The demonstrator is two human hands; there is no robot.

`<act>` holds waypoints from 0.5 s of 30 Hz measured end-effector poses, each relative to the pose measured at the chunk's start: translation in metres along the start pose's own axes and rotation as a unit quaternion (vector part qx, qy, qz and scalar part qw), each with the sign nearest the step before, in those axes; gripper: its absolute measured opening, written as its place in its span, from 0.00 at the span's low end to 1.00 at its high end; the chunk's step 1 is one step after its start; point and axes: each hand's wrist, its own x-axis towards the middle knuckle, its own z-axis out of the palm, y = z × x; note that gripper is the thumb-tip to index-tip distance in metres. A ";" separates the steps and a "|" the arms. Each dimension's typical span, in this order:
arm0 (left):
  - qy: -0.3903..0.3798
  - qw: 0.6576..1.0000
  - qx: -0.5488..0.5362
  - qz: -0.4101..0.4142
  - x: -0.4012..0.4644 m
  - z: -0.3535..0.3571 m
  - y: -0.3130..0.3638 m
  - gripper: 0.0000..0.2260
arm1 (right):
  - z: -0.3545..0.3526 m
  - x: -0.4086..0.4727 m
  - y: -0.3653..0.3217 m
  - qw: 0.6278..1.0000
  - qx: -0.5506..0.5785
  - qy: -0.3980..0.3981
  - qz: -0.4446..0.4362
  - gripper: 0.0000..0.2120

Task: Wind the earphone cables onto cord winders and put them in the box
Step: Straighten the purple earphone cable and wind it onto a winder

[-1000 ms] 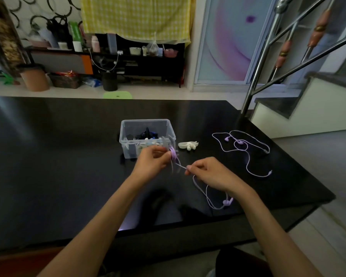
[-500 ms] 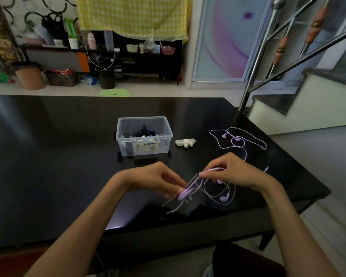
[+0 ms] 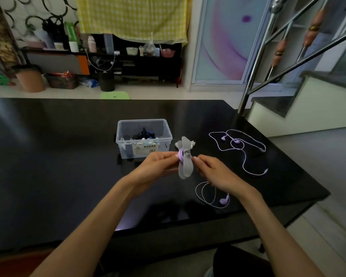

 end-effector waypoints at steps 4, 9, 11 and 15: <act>0.048 0.995 -0.081 -0.019 0.005 0.004 -0.006 0.10 | 0.010 0.003 0.003 0.997 -0.072 0.023 -0.007 0.20; 0.039 0.976 -0.184 -0.110 0.008 0.003 -0.002 0.08 | 0.002 0.005 0.002 0.999 -0.011 0.009 0.029 0.16; 0.010 0.972 -0.191 -0.139 0.007 0.001 0.001 0.08 | -0.002 0.004 0.002 0.997 0.047 -0.021 0.053 0.16; -0.004 0.973 -0.187 -0.133 0.005 0.001 0.001 0.09 | -0.006 0.002 -0.002 0.992 0.098 -0.064 0.056 0.16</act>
